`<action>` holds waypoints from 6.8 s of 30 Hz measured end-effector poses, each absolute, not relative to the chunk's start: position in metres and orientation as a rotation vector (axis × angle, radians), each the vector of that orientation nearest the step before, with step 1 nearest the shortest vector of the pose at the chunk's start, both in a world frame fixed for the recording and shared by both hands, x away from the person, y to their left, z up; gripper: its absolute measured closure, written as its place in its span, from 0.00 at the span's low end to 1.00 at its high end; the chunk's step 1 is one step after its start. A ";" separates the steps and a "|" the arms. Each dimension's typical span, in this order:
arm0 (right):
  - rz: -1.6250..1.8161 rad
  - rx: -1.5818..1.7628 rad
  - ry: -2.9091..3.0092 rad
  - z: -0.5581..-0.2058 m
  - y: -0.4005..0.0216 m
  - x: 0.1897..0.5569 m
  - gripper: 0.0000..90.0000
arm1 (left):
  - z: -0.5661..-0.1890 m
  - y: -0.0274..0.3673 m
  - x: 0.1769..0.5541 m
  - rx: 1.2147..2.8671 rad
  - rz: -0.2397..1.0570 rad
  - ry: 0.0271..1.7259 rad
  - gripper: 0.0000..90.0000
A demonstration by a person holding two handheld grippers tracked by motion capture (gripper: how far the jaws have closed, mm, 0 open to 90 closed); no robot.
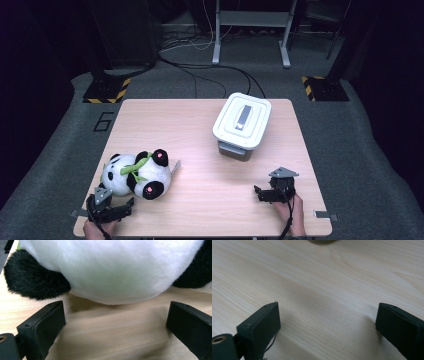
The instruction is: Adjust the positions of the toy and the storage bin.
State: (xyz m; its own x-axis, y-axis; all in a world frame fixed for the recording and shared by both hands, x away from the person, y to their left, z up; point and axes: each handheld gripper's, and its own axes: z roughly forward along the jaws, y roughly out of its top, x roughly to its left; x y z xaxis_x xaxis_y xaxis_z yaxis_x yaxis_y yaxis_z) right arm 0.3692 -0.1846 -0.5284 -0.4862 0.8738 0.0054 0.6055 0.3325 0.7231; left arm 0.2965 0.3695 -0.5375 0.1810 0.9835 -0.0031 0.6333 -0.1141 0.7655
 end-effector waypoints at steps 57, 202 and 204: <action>0.949 1.306 2.215 -0.528 -0.185 0.370 0.06 | -0.450 0.343 0.299 1.833 0.720 1.337 0.00; 0.949 1.316 2.195 -0.528 -0.185 0.369 0.08 | -0.496 0.345 0.372 1.914 0.631 1.384 0.13; 0.949 1.316 2.194 -0.528 -0.185 0.369 0.09 | -0.506 0.343 0.371 1.931 0.626 1.407 0.13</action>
State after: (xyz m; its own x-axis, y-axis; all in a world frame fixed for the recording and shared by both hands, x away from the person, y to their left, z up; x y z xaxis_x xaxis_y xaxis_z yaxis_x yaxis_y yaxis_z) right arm 0.3693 -0.1849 -0.5282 -0.4702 0.8826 -0.0018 0.6032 0.3228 0.7294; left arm 0.3708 0.3428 -0.5060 0.3069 0.9517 -0.0012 0.6359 -0.2041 0.7443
